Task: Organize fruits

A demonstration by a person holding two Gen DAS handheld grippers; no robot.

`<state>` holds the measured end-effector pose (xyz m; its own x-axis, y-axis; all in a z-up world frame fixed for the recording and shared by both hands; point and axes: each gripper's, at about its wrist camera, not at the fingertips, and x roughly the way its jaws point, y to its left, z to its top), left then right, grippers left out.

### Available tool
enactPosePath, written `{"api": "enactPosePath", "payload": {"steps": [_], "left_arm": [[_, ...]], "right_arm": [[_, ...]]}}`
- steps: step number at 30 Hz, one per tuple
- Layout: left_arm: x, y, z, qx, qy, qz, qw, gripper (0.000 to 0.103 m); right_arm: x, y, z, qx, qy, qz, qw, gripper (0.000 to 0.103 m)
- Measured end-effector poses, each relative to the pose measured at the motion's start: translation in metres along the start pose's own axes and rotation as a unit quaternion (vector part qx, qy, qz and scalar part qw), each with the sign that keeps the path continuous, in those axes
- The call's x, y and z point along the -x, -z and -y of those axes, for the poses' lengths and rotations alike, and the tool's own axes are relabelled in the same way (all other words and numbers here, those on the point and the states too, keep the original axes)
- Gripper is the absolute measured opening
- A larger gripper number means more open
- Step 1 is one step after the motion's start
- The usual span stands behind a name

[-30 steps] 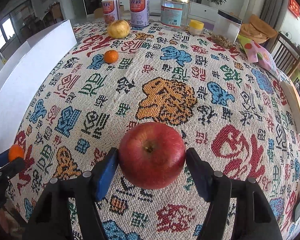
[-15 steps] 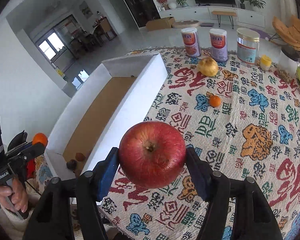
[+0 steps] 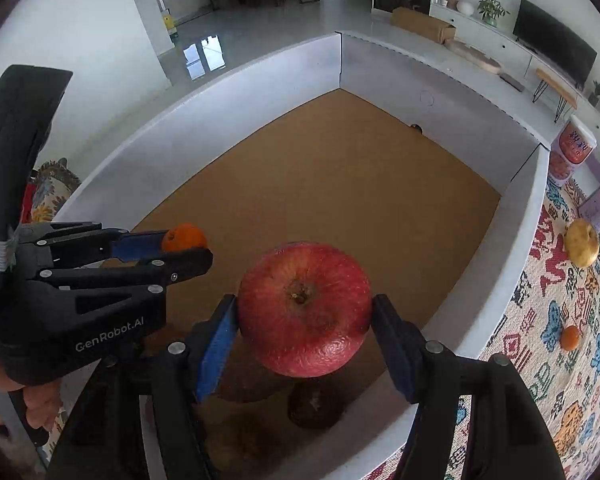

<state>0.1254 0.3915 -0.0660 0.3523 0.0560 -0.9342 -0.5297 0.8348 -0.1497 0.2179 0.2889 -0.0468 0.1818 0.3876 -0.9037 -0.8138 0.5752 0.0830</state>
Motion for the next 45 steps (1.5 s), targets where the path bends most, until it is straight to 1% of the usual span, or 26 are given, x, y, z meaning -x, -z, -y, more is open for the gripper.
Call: {"api": "enactPosePath", "payload": {"steps": [1, 2, 3, 4, 5, 7, 9, 10, 11, 12, 13, 15, 17, 20, 21, 23, 25, 28, 31, 33, 35, 36, 39, 41, 43, 45], "left_arm": [[-0.002, 0.001, -0.001, -0.005, -0.006, -0.002, 1.0000, 0.039], [-0.002, 0.002, -0.001, -0.007, -0.012, 0.000, 0.9999, 0.051], [0.001, 0.002, -0.003, -0.004, -0.018, 0.008, 0.9998, 0.057], [0.008, 0.003, -0.003, 0.000, -0.018, 0.022, 0.9996, 0.067], [0.017, 0.005, -0.003, 0.002, -0.015, 0.039, 0.9991, 0.071], [0.043, 0.009, 0.004, -0.002, -0.011, 0.084, 0.9964, 0.072], [0.072, 0.016, 0.019, -0.014, -0.007, 0.131, 0.9912, 0.082], [0.088, 0.020, 0.028, -0.020, -0.002, 0.159, 0.9871, 0.090], [0.103, 0.027, 0.039, -0.028, 0.006, 0.185, 0.9823, 0.094], [0.116, 0.033, 0.052, -0.038, 0.016, 0.208, 0.9773, 0.095], [0.127, 0.042, 0.065, -0.052, 0.031, 0.227, 0.9721, 0.097], [0.142, 0.060, 0.095, -0.085, 0.063, 0.249, 0.9626, 0.098], [0.145, 0.076, 0.127, -0.118, 0.092, 0.255, 0.9553, 0.099], [0.130, 0.102, 0.173, -0.160, 0.130, 0.238, 0.9493, 0.100], [0.121, 0.111, 0.188, -0.175, 0.138, 0.227, 0.9482, 0.100], [0.095, 0.124, 0.220, -0.201, 0.140, 0.202, 0.9483, 0.100], [0.068, 0.137, 0.243, -0.216, 0.134, 0.192, 0.9481, 0.100], [0.027, 0.154, 0.269, -0.235, 0.111, 0.180, 0.9489, 0.099], [-0.003, 0.166, 0.280, -0.253, 0.073, 0.182, 0.9474, 0.099], [-0.018, 0.173, 0.284, -0.257, 0.060, 0.178, 0.9481, 0.099], [-0.027, 0.177, 0.283, -0.256, 0.055, 0.174, 0.9492, 0.099], [-0.030, 0.179, 0.282, -0.258, 0.053, 0.174, 0.9490, 0.099], [-0.032, 0.181, 0.281, -0.259, 0.056, 0.183, 0.9466, 0.099], [-0.037, 0.179, 0.283, -0.258, 0.047, 0.173, 0.9494, 0.099], [-0.042, 0.176, 0.284, -0.253, 0.039, 0.160, 0.9533, 0.099], [-0.046, 0.174, 0.284, -0.245, 0.034, 0.154, 0.9568, 0.099]], "right_arm": [[-0.007, 0.002, 0.000, 0.000, 0.005, -0.005, 1.000, 0.067], [-0.013, 0.003, -0.001, 0.000, 0.009, -0.012, 1.000, 0.067], [-0.017, 0.005, 0.000, 0.000, 0.011, -0.017, 1.000, 0.068], [-0.017, 0.007, 0.000, 0.001, 0.011, -0.010, 1.000, 0.068], [-0.011, 0.009, 0.002, 0.003, 0.014, 0.006, 1.000, 0.068], [0.014, 0.013, 0.008, -0.003, 0.022, 0.048, 0.999, 0.072], [0.053, 0.020, 0.020, -0.017, 0.018, 0.107, 0.994, 0.080], [0.074, 0.026, 0.026, -0.024, 0.020, 0.137, 0.990, 0.083], [0.095, 0.032, 0.033, -0.030, 0.026, 0.166, 0.985, 0.091], [0.115, 0.039, 0.040, -0.035, 0.036, 0.194, 0.980, 0.098], [0.133, 0.047, 0.048, -0.040, 0.048, 0.218, 0.974, 0.100], [0.161, 0.067, 0.067, -0.051, 0.079, 0.255, 0.962, 0.103], [0.176, 0.091, 0.087, -0.069, 0.113, 0.268, 0.954, 0.103], [0.177, 0.138, 0.119, -0.109, 0.154, 0.257, 0.948, 0.103], [0.171, 0.154, 0.132, -0.125, 0.164, 0.244, 0.947, 0.103], [0.152, 0.188, 0.155, -0.156, 0.183, 0.210, 0.948, 0.103], [0.134, 0.224, 0.174, -0.186, 0.203, 0.178, 0.945, 0.103], [0.118, 0.277, 0.193, -0.216, 0.219, 0.151, 0.940, 0.103], [0.107, 0.307, 0.202, -0.223, 0.244, 0.140, 0.933, 0.103], [0.101, 0.320, 0.210, -0.234, 0.252, 0.137, 0.929, 0.103], [0.094, 0.329, 0.219, -0.253, 0.248, 0.133, 0.926, 0.103], [0.091, 0.331, 0.223, -0.264, 0.243, 0.125, 0.925, 0.103], [0.093, 0.335, 0.231, -0.282, 0.240, 0.130, 0.920, 0.103], [0.090, 0.334, 0.235, -0.292, 0.242, 0.120, 0.917, 0.103], [0.084, 0.334, 0.240, -0.302, 0.249, 0.099, 0.915, 0.103], [0.083, 0.334, 0.241, -0.305, 0.251, 0.094, 0.914, 0.103]]}}
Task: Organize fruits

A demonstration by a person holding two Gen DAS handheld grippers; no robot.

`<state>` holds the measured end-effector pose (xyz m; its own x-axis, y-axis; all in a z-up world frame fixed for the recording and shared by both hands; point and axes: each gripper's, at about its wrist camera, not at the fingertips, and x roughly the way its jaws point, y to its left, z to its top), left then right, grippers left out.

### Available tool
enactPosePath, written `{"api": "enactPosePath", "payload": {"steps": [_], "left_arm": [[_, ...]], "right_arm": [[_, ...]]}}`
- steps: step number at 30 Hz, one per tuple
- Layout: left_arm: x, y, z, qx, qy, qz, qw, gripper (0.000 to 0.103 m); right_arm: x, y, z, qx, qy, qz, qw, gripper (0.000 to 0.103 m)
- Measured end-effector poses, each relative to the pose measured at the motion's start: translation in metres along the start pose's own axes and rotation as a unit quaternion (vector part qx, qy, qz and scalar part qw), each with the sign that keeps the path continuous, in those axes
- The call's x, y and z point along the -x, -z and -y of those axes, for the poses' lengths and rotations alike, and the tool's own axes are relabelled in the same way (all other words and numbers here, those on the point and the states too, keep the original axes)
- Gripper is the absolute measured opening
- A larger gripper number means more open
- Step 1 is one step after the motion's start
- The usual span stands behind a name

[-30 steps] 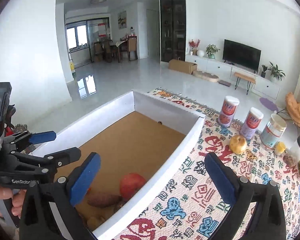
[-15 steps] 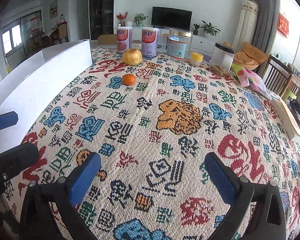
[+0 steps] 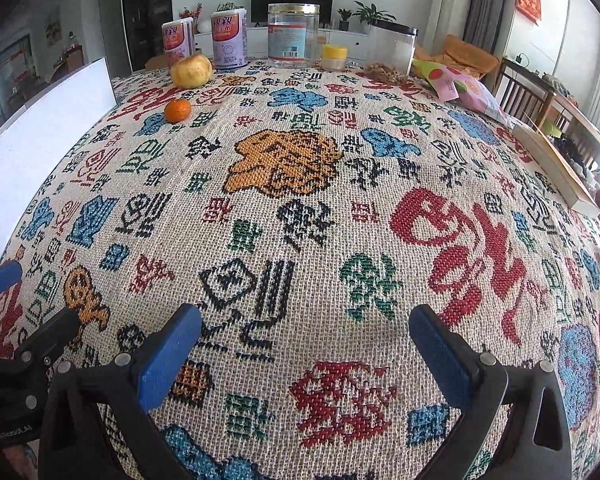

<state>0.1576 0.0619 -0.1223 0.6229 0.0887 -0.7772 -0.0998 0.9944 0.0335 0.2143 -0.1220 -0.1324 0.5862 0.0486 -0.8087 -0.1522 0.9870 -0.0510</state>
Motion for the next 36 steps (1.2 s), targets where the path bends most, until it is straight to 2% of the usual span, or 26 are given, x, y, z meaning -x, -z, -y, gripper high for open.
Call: {"api": "enactPosePath", "payload": {"steps": [5, 11, 14, 19, 23, 25, 27, 28, 32, 36], "left_arm": [[0.001, 0.002, -0.001, 0.006, -0.019, 0.005, 0.9998, 0.099], [-0.002, 0.001, -0.001, 0.006, -0.018, -0.002, 0.9998, 0.100], [-0.003, 0.000, 0.000, 0.002, -0.022, 0.000, 0.9998, 0.100], [-0.009, -0.002, -0.010, 0.023, 0.013, -0.012, 0.9996, 0.100], [-0.010, -0.002, -0.006, 0.016, 0.007, -0.012, 0.9998, 0.100], [-0.009, -0.002, -0.006, 0.015, 0.006, -0.012, 0.9998, 0.100], [-0.009, -0.002, -0.006, 0.016, 0.007, -0.012, 0.9998, 0.100], [-0.009, -0.002, -0.006, 0.016, 0.007, -0.012, 0.9998, 0.100], [-0.009, -0.002, -0.004, 0.014, -0.001, -0.012, 0.9998, 0.102], [-0.008, -0.001, -0.003, 0.012, -0.004, -0.010, 0.9999, 0.102]], "right_arm": [[0.000, 0.001, 0.000, 0.001, 0.001, 0.000, 1.000, 0.103], [-0.004, 0.001, 0.007, -0.020, -0.020, -0.010, 1.000, 0.103], [-0.003, 0.000, 0.005, -0.018, -0.018, -0.010, 1.000, 0.103], [-0.004, 0.001, 0.006, -0.019, -0.019, -0.010, 1.000, 0.103], [-0.004, 0.001, 0.006, -0.021, -0.022, -0.010, 0.999, 0.103], [-0.003, 0.001, 0.008, -0.023, -0.036, -0.012, 0.999, 0.103], [0.000, -0.005, 0.014, -0.007, -0.072, -0.031, 0.997, 0.103], [0.006, -0.009, 0.019, 0.007, -0.088, -0.027, 0.996, 0.103], [0.020, -0.014, 0.042, 0.075, -0.089, 0.006, 0.993, 0.103], [0.012, -0.003, 0.072, 0.082, -0.111, 0.005, 0.990, 0.103]]}}
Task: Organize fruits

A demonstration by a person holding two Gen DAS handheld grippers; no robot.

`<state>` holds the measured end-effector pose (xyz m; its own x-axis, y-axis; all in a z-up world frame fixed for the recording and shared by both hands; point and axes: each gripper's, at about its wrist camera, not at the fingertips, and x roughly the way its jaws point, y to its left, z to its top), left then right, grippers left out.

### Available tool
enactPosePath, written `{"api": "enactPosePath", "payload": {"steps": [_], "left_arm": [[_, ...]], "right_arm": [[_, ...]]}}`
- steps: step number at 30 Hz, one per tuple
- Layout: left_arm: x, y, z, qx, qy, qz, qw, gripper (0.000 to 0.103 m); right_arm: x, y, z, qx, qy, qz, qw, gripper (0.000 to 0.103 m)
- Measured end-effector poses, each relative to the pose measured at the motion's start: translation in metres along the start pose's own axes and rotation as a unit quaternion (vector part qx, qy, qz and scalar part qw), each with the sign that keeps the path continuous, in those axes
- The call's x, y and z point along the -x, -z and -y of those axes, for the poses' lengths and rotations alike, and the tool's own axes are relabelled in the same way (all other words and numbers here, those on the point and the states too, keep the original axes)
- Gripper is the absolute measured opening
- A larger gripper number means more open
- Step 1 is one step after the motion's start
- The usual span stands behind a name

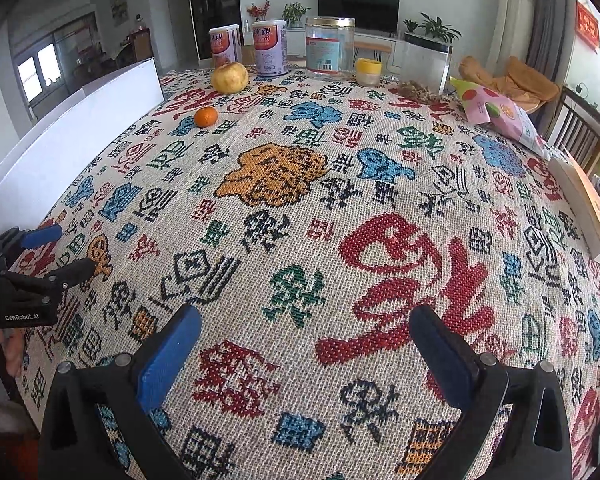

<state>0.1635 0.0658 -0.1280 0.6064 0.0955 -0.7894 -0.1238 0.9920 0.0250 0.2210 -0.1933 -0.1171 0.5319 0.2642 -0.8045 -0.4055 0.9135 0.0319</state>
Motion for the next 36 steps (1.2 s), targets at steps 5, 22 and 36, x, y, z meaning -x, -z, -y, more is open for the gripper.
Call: {"api": "enactPosePath", "payload": {"steps": [5, 22, 36], "left_arm": [[0.000, 0.000, 0.001, 0.000, -0.001, 0.000, 1.0000, 0.102], [0.002, 0.001, 0.004, -0.007, -0.015, 0.004, 0.9998, 0.103], [-0.001, 0.000, 0.000, 0.010, 0.000, -0.003, 0.9999, 0.103]], "right_arm": [[-0.012, 0.018, 0.022, -0.008, -0.012, -0.014, 1.000, 0.103], [-0.051, -0.030, 0.035, 0.012, 0.005, -0.014, 1.000, 0.103], [-0.051, -0.030, 0.036, 0.011, 0.004, -0.014, 1.000, 0.103]]}}
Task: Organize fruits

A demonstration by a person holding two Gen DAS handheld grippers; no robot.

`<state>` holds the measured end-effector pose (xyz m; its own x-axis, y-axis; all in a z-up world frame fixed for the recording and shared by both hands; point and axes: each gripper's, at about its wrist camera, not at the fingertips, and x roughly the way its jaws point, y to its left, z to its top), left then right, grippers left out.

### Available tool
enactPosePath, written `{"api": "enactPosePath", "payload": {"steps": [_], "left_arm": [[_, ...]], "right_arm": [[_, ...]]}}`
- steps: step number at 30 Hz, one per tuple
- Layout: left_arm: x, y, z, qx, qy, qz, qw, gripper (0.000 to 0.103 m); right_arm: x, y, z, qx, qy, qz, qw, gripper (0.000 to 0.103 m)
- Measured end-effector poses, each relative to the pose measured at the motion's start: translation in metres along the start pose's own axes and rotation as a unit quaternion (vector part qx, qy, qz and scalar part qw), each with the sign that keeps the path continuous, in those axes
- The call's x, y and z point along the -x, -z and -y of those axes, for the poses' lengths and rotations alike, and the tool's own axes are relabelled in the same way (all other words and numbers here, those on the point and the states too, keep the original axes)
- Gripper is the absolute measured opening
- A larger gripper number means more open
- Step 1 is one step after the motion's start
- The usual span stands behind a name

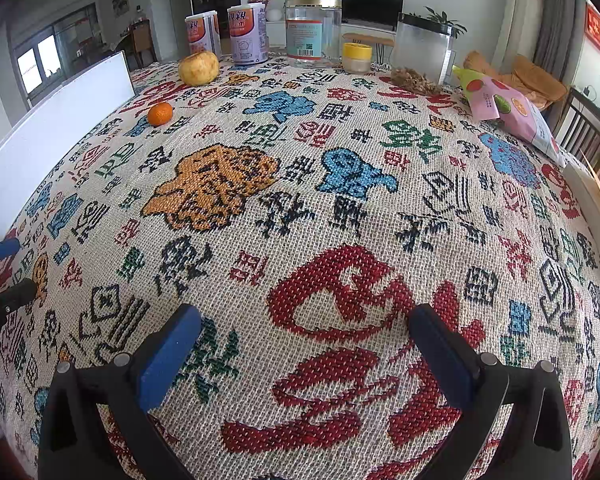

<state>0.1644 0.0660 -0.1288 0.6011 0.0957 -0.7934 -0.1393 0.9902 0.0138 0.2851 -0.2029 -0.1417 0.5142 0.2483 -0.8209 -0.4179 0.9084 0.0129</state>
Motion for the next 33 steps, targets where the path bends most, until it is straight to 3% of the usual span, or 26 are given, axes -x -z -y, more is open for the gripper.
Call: {"api": "enactPosePath", "payload": {"steps": [33], "left_arm": [[-0.0004, -0.0009, -0.0006, 0.002, 0.001, -0.001, 1.0000, 0.103]], "right_arm": [[0.0000, 0.0000, 0.0000, 0.000, 0.000, 0.000, 1.000, 0.103]]}}
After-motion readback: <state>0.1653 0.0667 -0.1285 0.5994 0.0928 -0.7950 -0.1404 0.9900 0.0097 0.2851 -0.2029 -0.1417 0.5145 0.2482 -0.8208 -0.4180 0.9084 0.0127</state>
